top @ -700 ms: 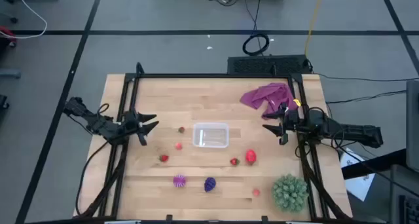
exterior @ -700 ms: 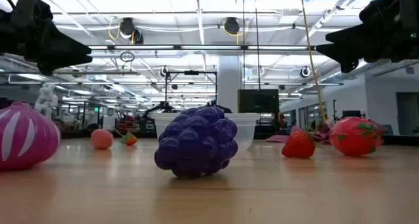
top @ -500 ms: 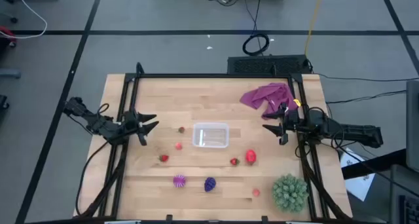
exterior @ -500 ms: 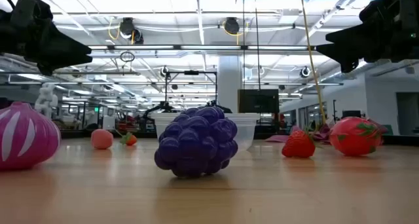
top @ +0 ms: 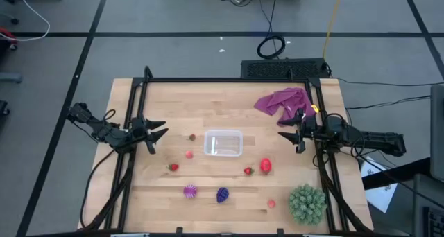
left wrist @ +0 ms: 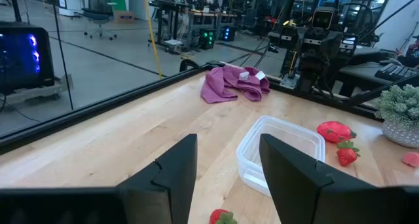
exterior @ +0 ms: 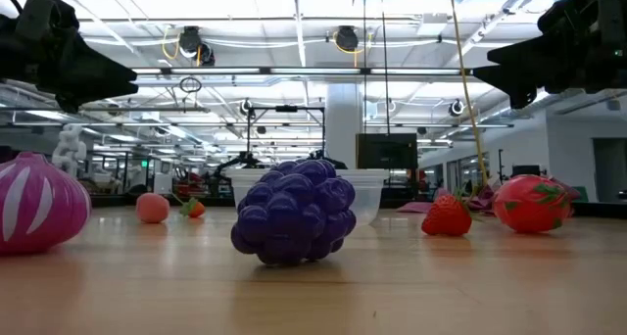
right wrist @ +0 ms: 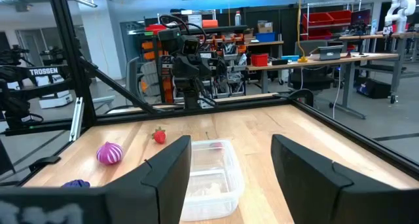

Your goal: Pick and placing Produce into tupperware

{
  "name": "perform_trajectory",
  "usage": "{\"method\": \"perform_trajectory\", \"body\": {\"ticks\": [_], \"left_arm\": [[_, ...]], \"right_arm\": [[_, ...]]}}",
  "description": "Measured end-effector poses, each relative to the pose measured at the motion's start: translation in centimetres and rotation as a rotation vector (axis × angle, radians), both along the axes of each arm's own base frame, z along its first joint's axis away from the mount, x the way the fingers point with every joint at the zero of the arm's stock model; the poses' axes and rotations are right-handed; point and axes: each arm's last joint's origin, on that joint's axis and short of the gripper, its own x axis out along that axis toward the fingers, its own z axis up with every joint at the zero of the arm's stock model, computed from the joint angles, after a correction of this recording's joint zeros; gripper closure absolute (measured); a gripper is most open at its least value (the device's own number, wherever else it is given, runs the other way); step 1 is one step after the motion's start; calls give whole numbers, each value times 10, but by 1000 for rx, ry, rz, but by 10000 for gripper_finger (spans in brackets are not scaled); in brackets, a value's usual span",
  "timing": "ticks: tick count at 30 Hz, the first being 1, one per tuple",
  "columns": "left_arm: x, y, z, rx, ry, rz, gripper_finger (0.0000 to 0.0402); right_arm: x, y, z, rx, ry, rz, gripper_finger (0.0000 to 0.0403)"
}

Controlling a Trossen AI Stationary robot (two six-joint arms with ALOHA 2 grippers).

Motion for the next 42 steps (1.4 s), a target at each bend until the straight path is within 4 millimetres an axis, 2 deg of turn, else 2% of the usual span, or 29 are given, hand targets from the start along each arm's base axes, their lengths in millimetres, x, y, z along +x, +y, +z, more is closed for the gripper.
{"method": "perform_trajectory", "body": {"ticks": [42], "left_arm": [[0,1,0,2,-2,20,231]], "right_arm": [[0,0,3,-2,-28,0,199]]}}
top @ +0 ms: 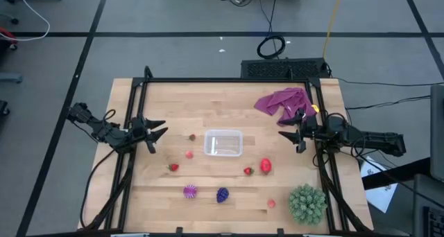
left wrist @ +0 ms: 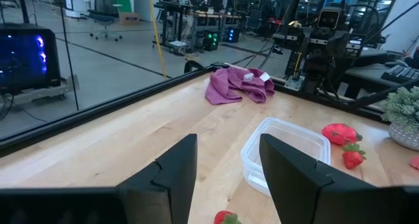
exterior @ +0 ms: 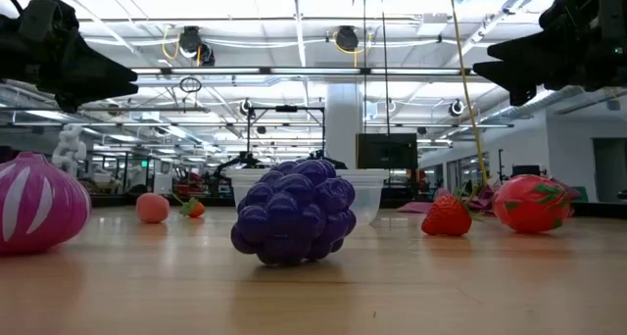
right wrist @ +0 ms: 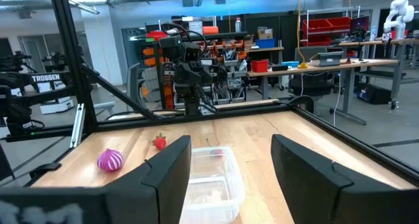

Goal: Pick and placing Produce into tupperware
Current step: Put the red dragon fruit into the transparent container

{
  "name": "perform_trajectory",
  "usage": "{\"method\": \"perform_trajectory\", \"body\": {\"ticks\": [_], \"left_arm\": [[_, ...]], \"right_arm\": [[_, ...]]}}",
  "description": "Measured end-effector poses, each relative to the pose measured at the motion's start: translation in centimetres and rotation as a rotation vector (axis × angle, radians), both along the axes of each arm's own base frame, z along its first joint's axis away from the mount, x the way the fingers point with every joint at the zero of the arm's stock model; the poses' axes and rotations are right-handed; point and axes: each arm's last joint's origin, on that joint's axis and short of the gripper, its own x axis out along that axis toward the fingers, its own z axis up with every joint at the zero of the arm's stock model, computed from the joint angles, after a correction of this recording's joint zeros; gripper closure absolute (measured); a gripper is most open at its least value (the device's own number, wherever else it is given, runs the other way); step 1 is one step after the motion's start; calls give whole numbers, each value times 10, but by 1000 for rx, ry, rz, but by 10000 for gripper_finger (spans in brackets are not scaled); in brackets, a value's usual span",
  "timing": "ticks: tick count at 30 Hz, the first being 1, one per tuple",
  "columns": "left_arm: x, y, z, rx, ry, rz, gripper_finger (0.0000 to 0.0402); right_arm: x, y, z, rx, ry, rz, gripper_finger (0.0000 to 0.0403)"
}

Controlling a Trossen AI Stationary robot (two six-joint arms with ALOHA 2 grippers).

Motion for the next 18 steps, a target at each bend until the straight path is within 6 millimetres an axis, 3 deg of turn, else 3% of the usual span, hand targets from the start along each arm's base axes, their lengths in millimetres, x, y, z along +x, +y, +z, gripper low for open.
{"method": "perform_trajectory", "body": {"ticks": [9,18], "left_arm": [[0,0,0,1,-1,7,231],[0,0,7,-26,-64,10,231]], "right_arm": [[-2,0,11,-7,-118,1,199],[-4,0,21,103,-233,27,199]]}}
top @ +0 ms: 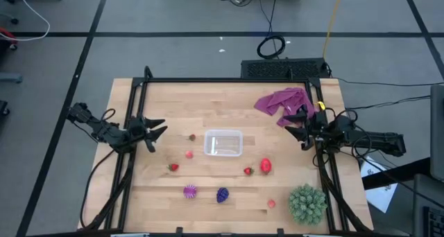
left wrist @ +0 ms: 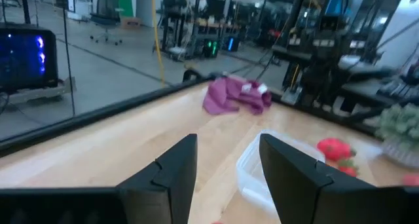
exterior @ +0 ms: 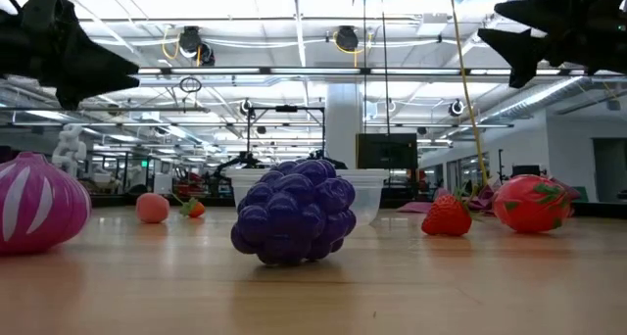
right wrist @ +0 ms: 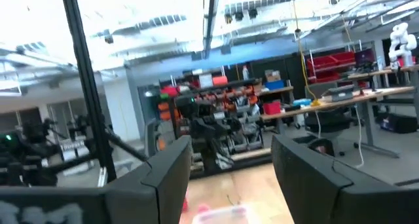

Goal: Pick and placing Produce into tupperware
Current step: Put the red dragon fruit into the transparent container

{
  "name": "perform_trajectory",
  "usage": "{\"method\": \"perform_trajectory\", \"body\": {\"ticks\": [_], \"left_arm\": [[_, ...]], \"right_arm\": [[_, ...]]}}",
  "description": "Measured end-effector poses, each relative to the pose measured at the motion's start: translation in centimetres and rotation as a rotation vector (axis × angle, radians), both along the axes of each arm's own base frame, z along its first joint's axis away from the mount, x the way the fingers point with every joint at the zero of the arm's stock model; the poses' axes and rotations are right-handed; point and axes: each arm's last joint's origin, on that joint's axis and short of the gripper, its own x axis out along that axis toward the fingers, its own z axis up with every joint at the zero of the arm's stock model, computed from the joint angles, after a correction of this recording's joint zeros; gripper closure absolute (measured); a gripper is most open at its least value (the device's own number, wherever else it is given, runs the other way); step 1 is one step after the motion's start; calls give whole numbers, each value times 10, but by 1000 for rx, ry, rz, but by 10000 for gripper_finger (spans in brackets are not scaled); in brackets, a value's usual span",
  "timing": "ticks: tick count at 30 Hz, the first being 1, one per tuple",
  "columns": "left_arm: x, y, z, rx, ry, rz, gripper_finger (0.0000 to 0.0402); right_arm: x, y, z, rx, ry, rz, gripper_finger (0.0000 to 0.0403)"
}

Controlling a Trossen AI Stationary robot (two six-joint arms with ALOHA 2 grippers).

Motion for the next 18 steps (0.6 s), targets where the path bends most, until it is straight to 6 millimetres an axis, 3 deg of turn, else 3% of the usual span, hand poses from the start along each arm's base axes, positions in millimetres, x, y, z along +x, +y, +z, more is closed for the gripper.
{"method": "perform_trajectory", "body": {"ticks": [3,7,10,14,18], "left_arm": [[-1,0,11,26,-49,-1,231],[-8,5,40,68,-88,-7,231],[-17,9,65,59,-119,-64,231],[-25,12,95,61,-98,-143,231],[-21,10,121,103,-9,-147,231]], "right_arm": [[-3,2,9,-23,-98,53,199],[-12,7,25,-106,-275,172,199],[-11,8,28,-152,-245,201,199],[-17,9,70,-219,-292,169,199],[-6,9,114,-289,-242,187,199]]}}
